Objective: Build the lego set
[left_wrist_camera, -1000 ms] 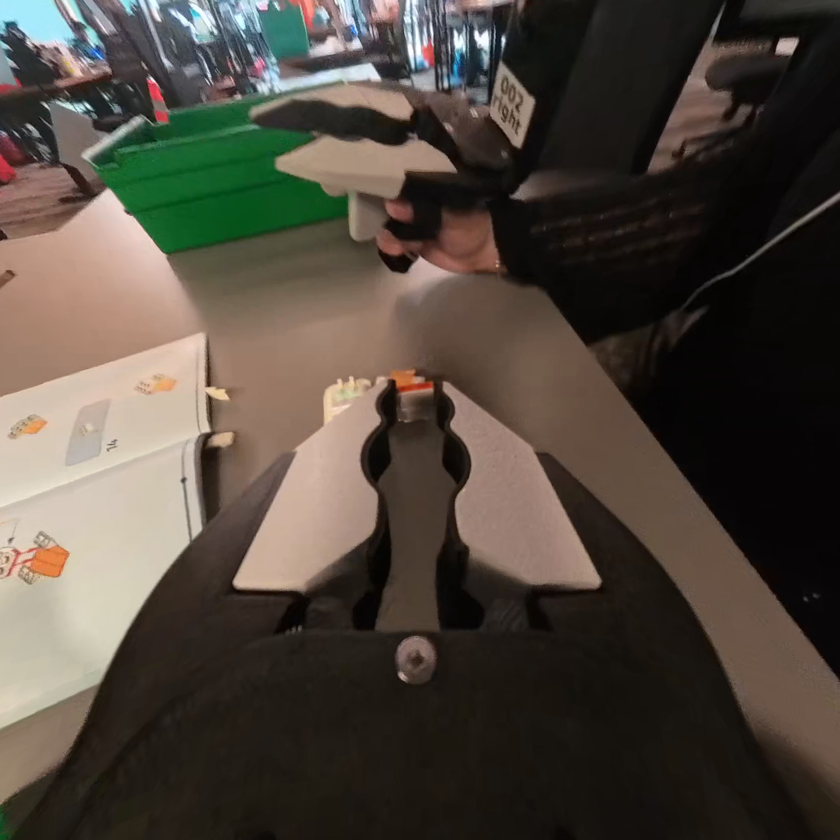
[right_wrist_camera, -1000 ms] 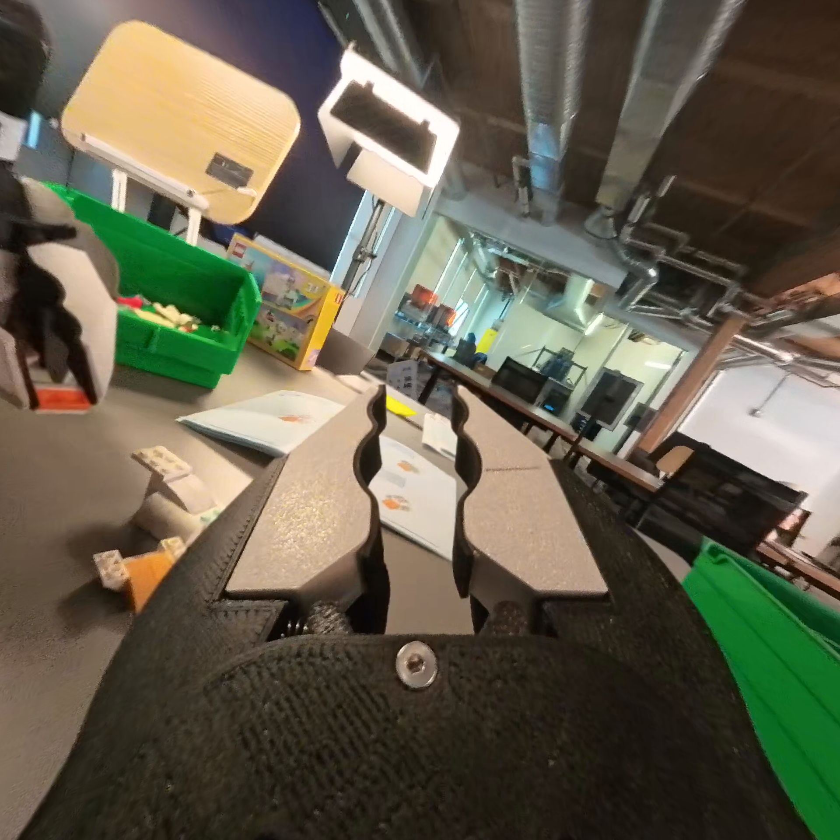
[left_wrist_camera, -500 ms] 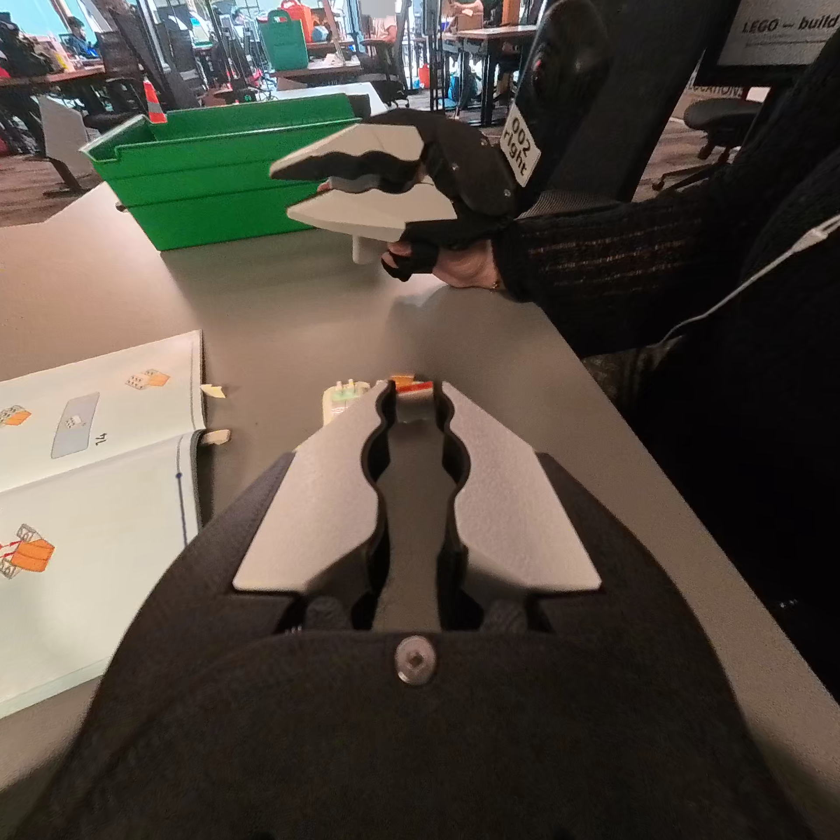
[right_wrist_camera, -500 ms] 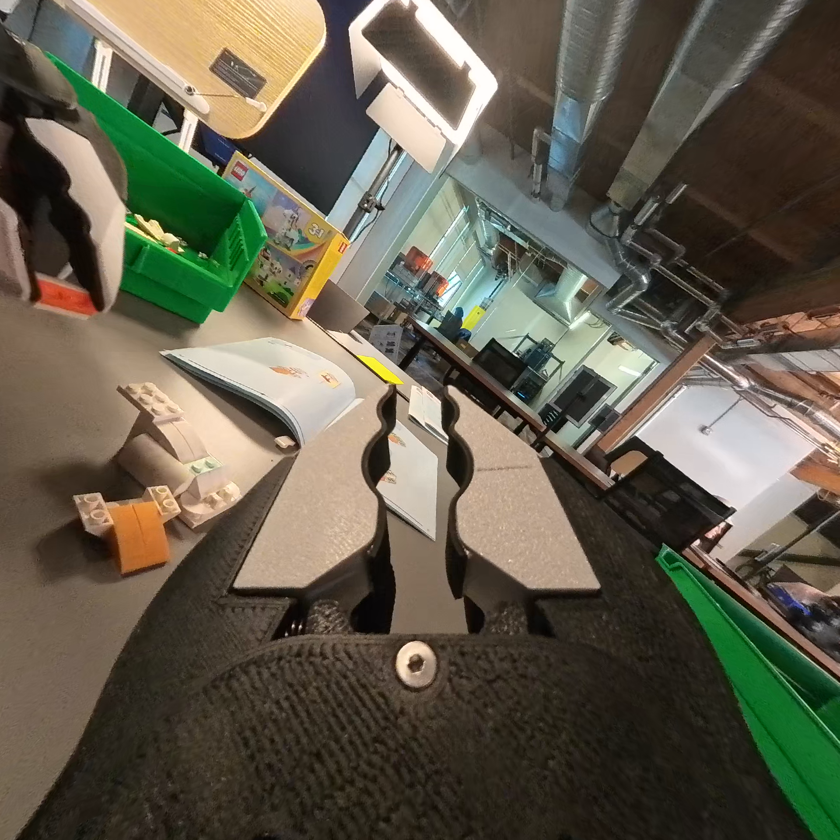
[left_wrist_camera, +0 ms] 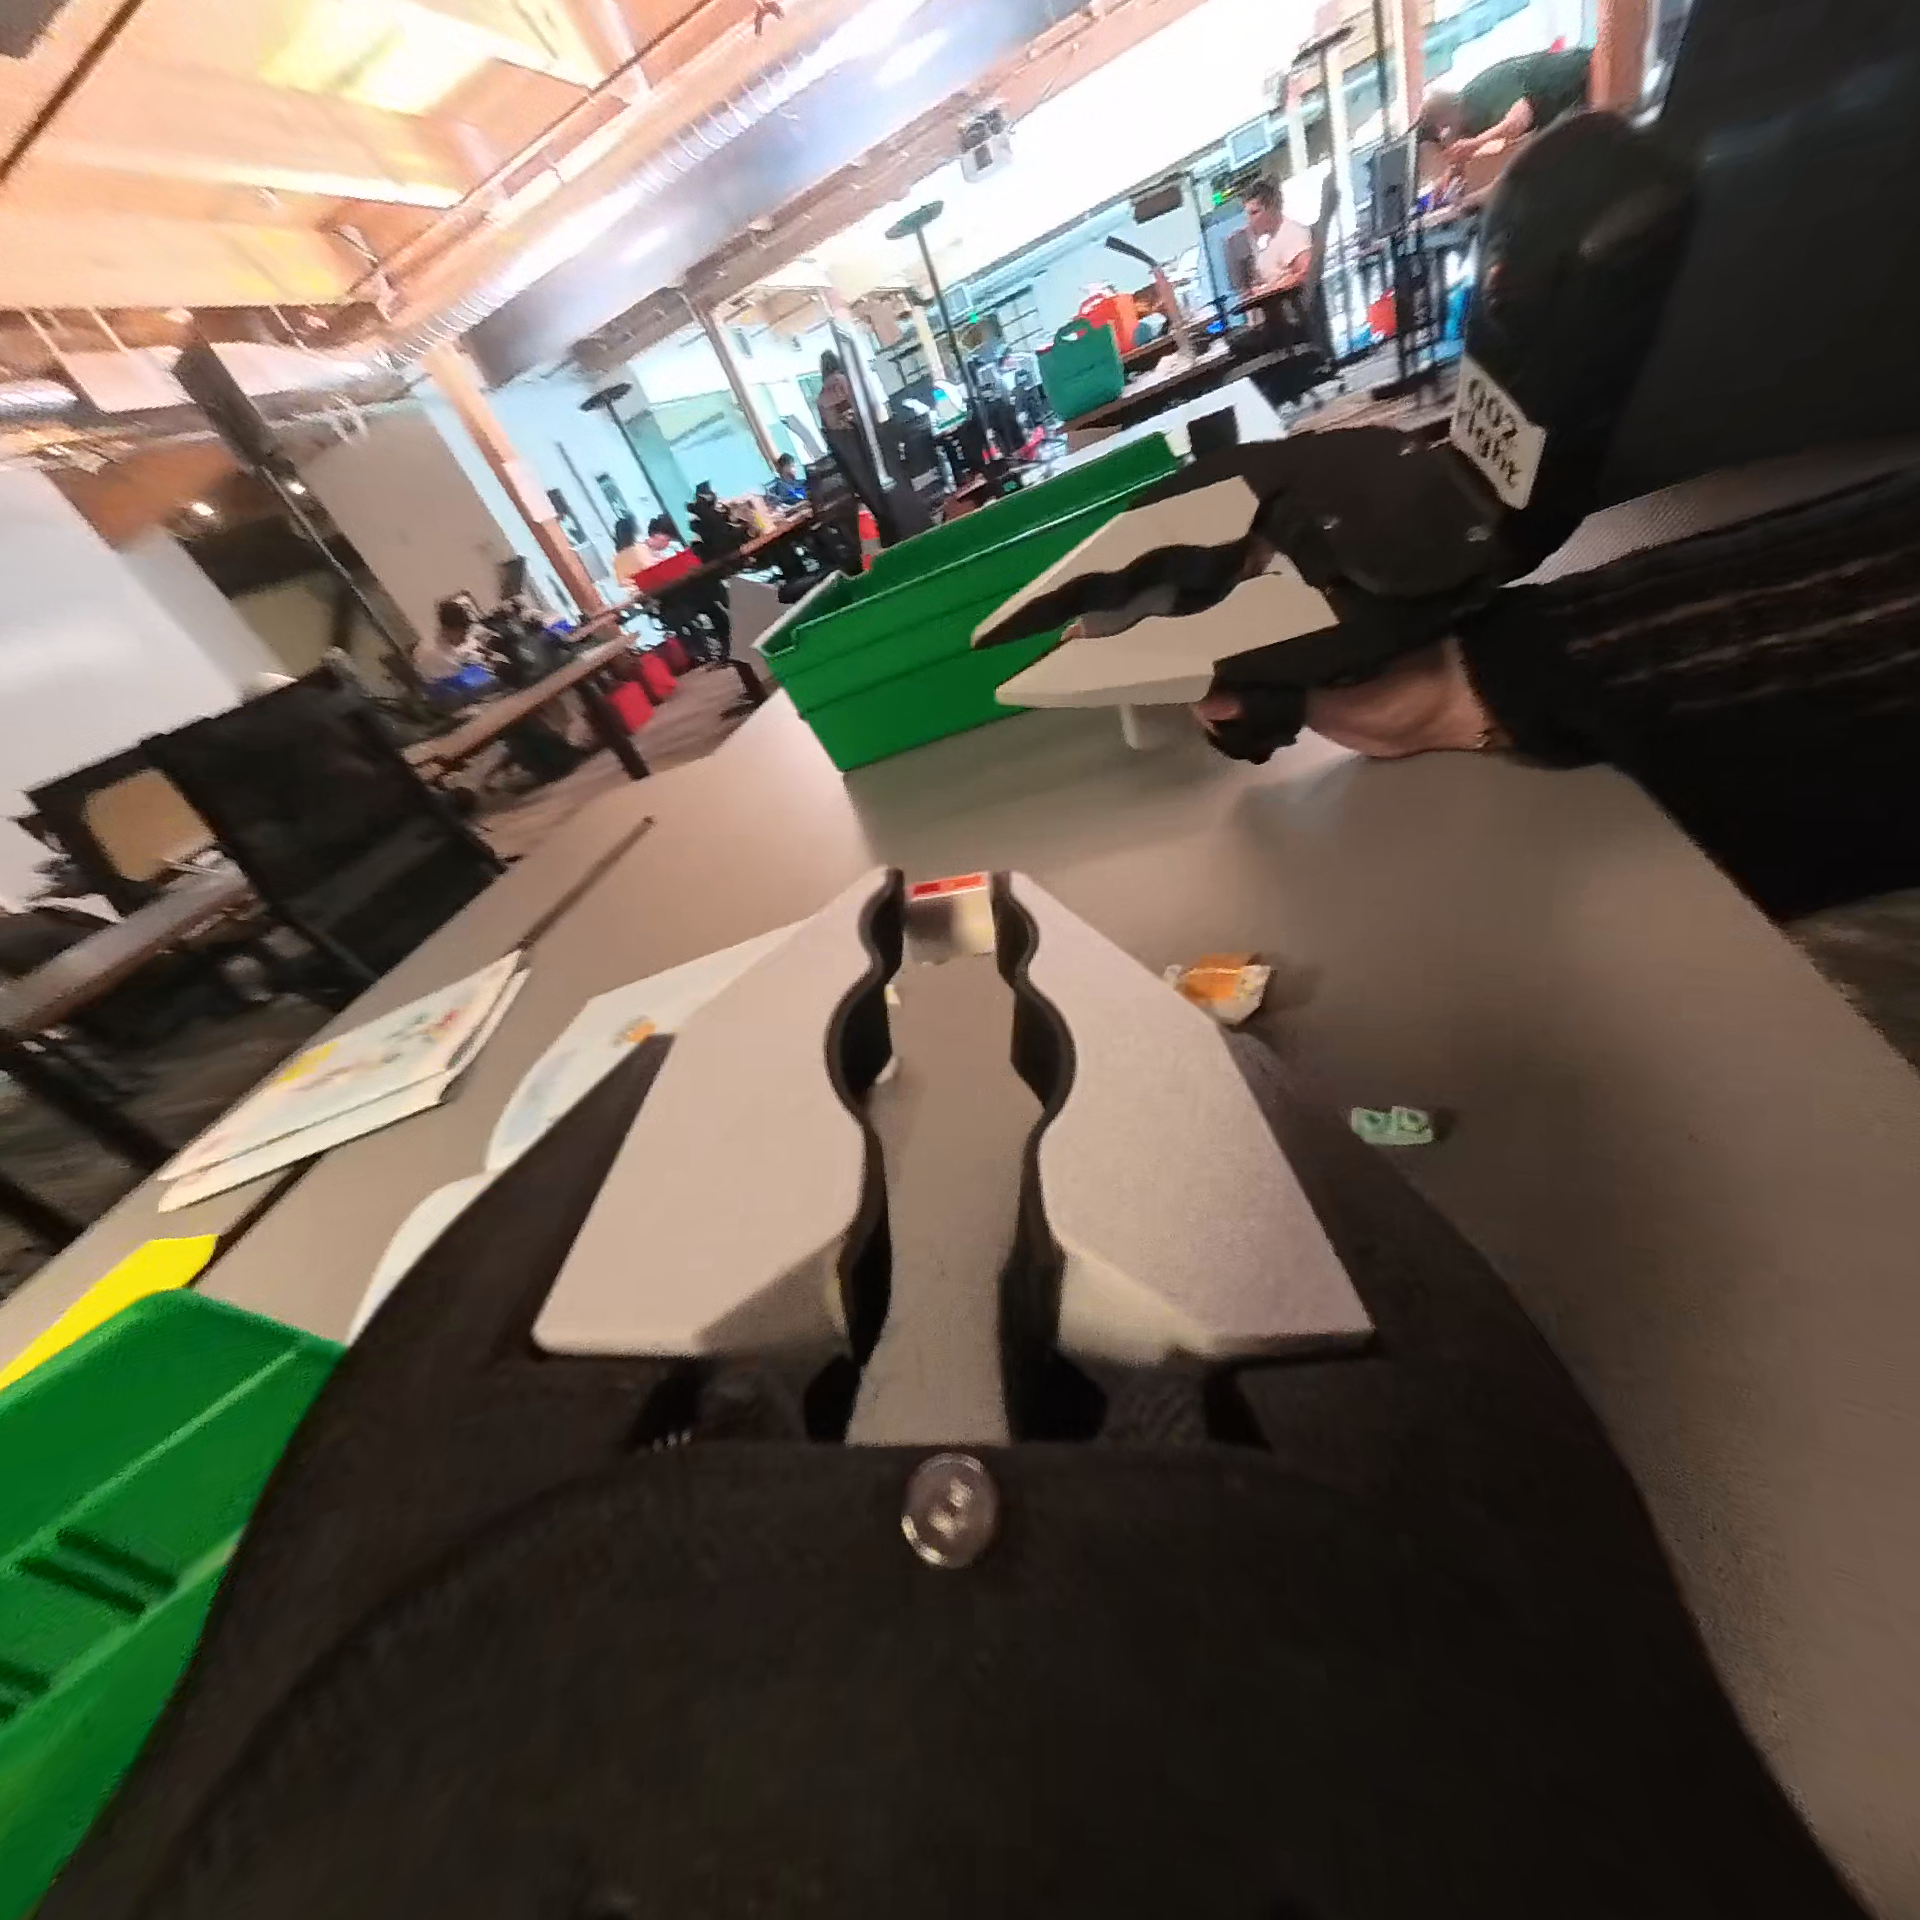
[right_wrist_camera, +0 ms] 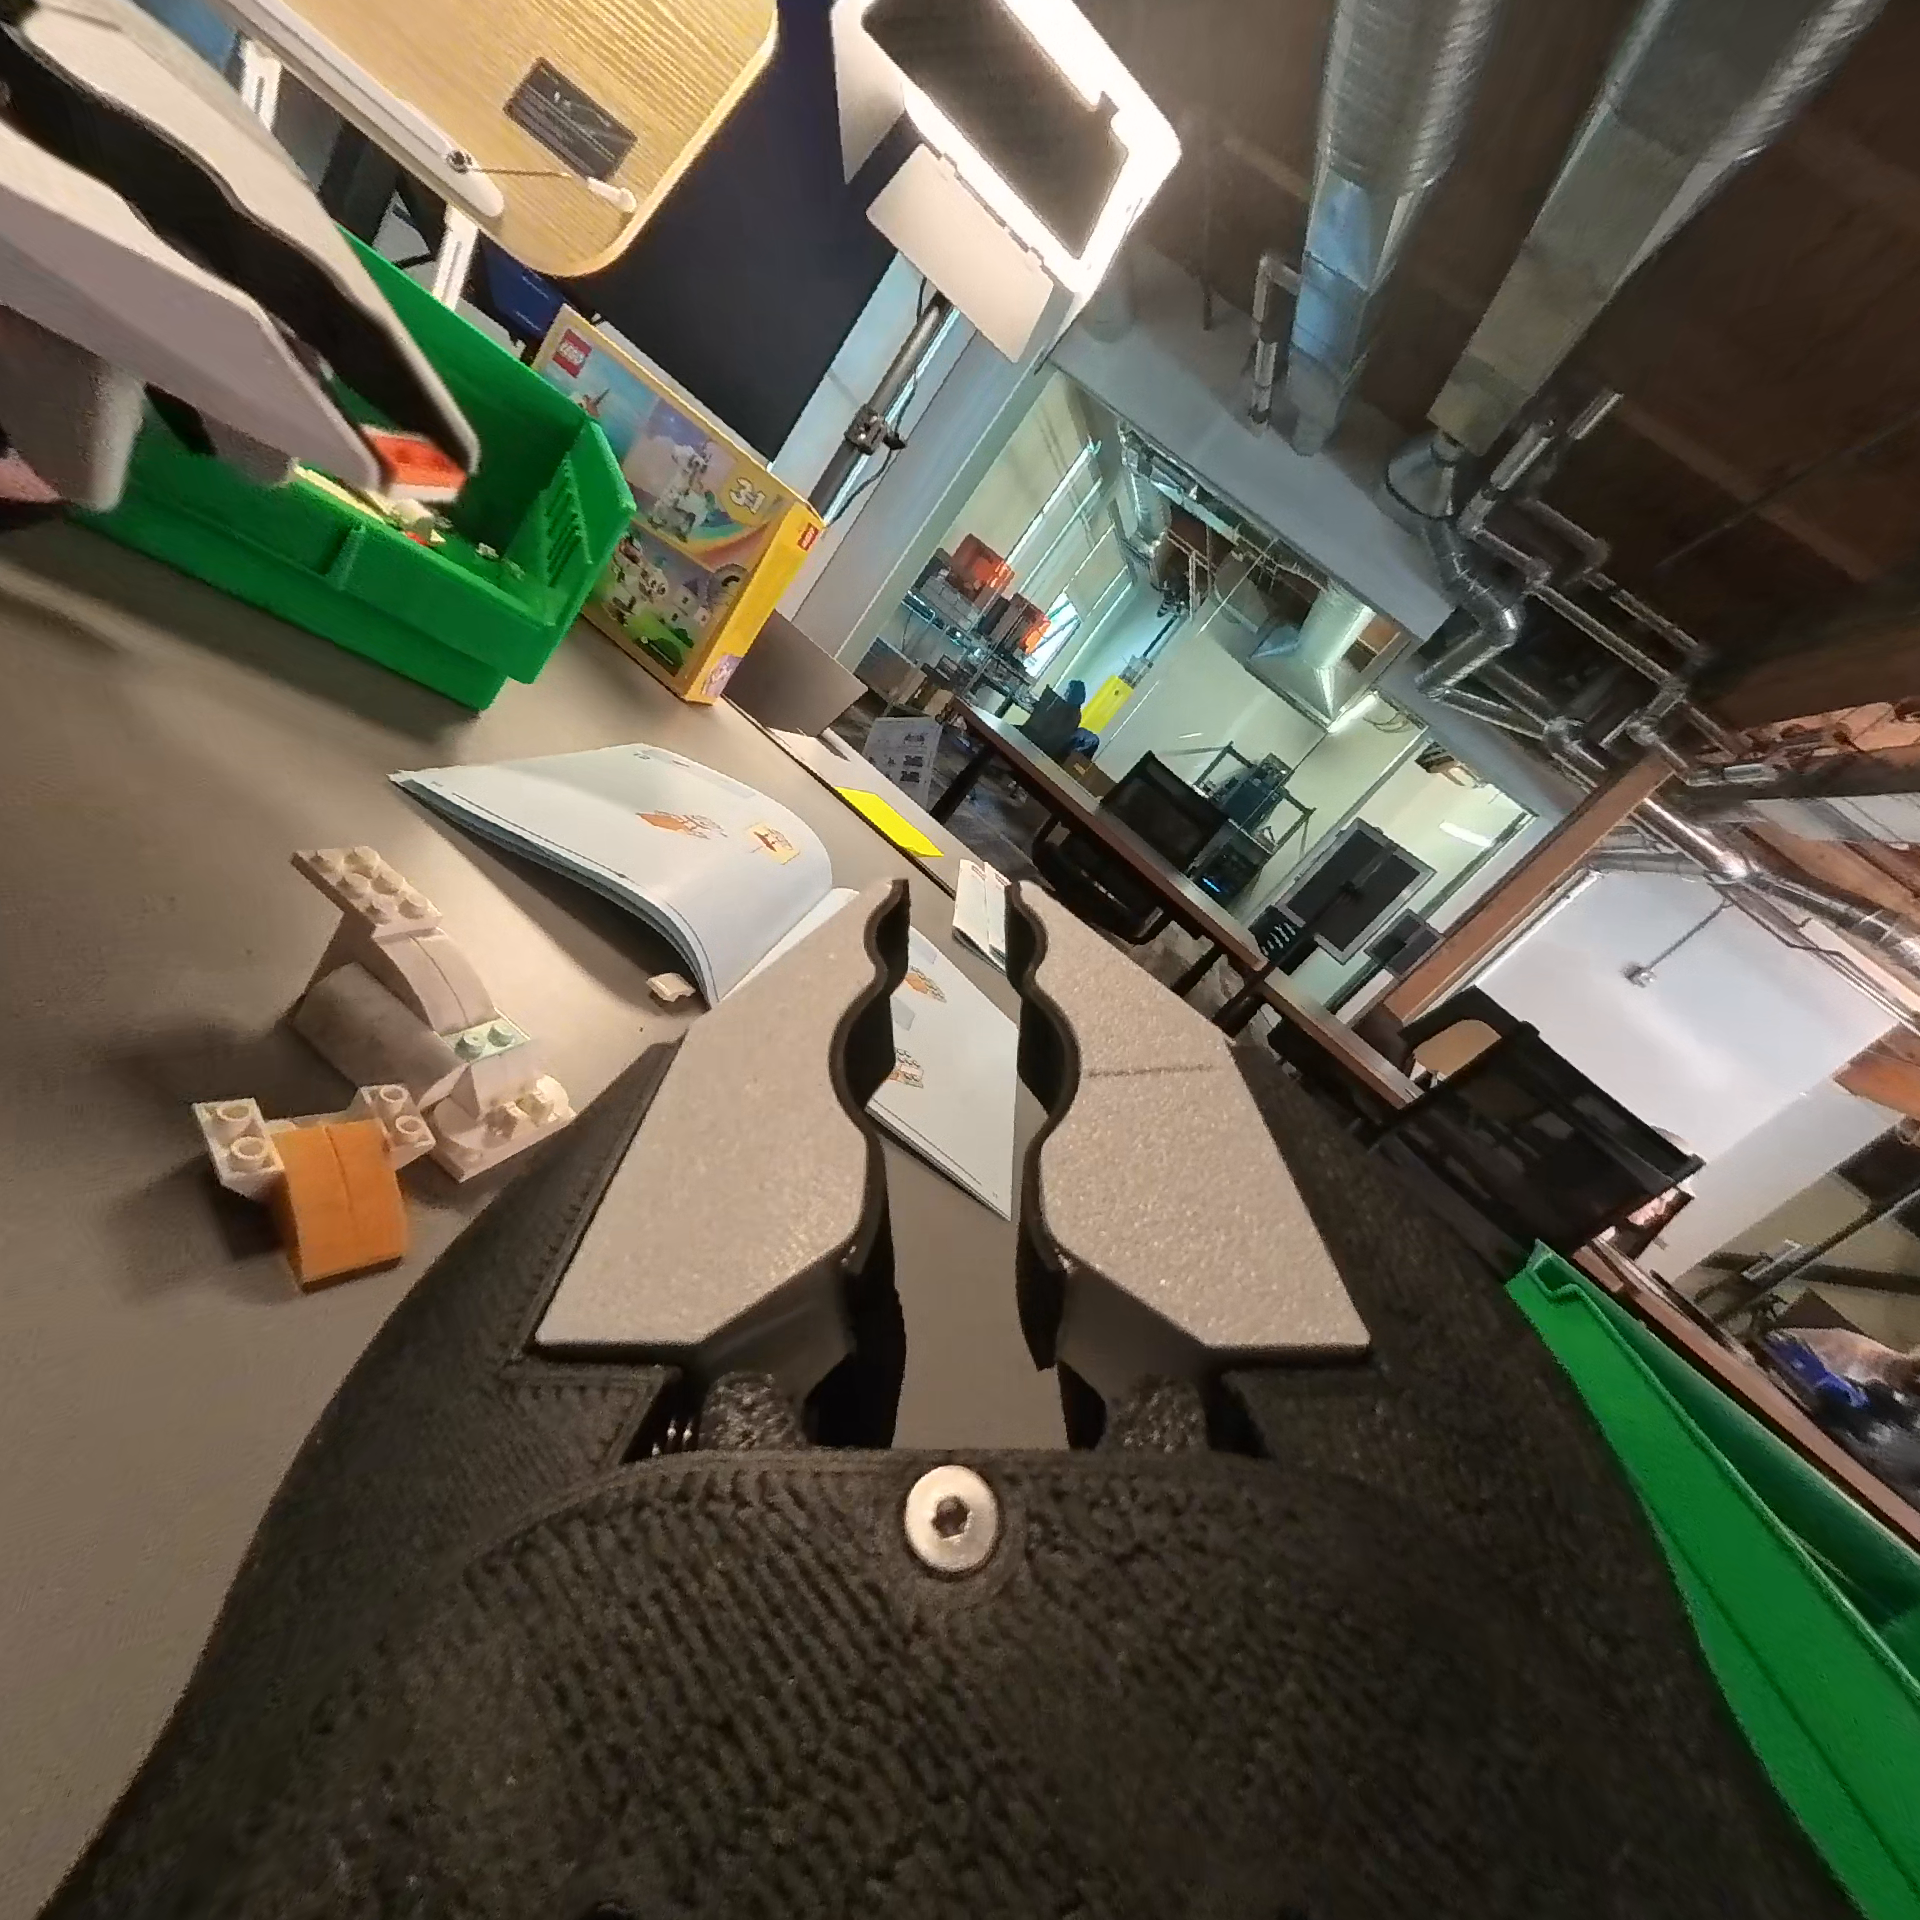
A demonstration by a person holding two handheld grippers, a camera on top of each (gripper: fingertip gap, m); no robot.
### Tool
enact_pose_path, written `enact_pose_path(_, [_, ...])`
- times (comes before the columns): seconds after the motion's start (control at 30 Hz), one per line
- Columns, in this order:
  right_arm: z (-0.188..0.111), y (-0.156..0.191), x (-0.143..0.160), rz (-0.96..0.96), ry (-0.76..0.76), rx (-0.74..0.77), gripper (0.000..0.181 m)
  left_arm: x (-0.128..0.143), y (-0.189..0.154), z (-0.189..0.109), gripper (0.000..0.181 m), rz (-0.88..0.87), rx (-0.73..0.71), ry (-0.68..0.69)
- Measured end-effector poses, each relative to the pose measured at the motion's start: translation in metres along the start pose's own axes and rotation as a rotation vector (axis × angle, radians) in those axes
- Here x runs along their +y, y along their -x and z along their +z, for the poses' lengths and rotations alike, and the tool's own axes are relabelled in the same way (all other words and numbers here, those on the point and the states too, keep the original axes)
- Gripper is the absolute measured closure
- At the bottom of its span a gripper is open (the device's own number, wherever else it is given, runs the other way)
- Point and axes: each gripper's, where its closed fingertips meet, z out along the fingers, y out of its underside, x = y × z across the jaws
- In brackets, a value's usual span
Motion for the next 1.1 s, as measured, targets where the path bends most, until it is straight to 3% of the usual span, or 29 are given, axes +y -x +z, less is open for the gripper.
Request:
enact_pose_path(0.03, [0.0,0.001,0.0,-0.005,0.001,-0.001,0.165,0.0,0.0,0.0,0.165,0.02,-0.009,0.001])
enact_pose_path(0.23, [0.001,0.004,-0.003,0.063,-0.013,-0.043,0.174,0.006,-0.006,0.003,0.165,0.119,-0.014,0.029])
enact_pose_path(0.3, [0.001,0.016,-0.015,0.302,-0.059,-0.191,0.178,0.006,-0.011,0.003,0.165,0.166,-0.002,0.024])
enact_pose_path(0.4, [0.001,0.04,-0.053,0.818,-0.11,-0.515,0.176,0.001,-0.019,0.003,0.165,0.221,0.014,-0.003])
enact_pose_path(0.5, [0.004,0.066,-0.072,1.115,0.004,-0.778,0.165,-0.008,-0.025,0.0,0.165,0.228,0.035,-0.05])
enact_pose_path(0.63, [0.001,0.1,-0.077,1.222,0.168,-0.996,0.164,-0.02,-0.034,-0.004,0.165,0.213,0.071,-0.11])
enact_pose_path(0.73, [-0.005,0.11,-0.084,1.324,0.193,-1.107,0.165,-0.022,-0.043,-0.004,0.165,0.233,0.1,-0.119])
enact_pose_path(0.93, [-0.011,0.116,-0.085,1.38,0.203,-1.158,0.174,-0.023,-0.053,-0.005,0.165,0.272,0.146,-0.129])
enact_pose_path(1.1, [-0.014,0.118,-0.084,1.287,0.201,-1.13,0.176,-0.023,-0.058,-0.005,0.165,0.278,0.164,-0.13])
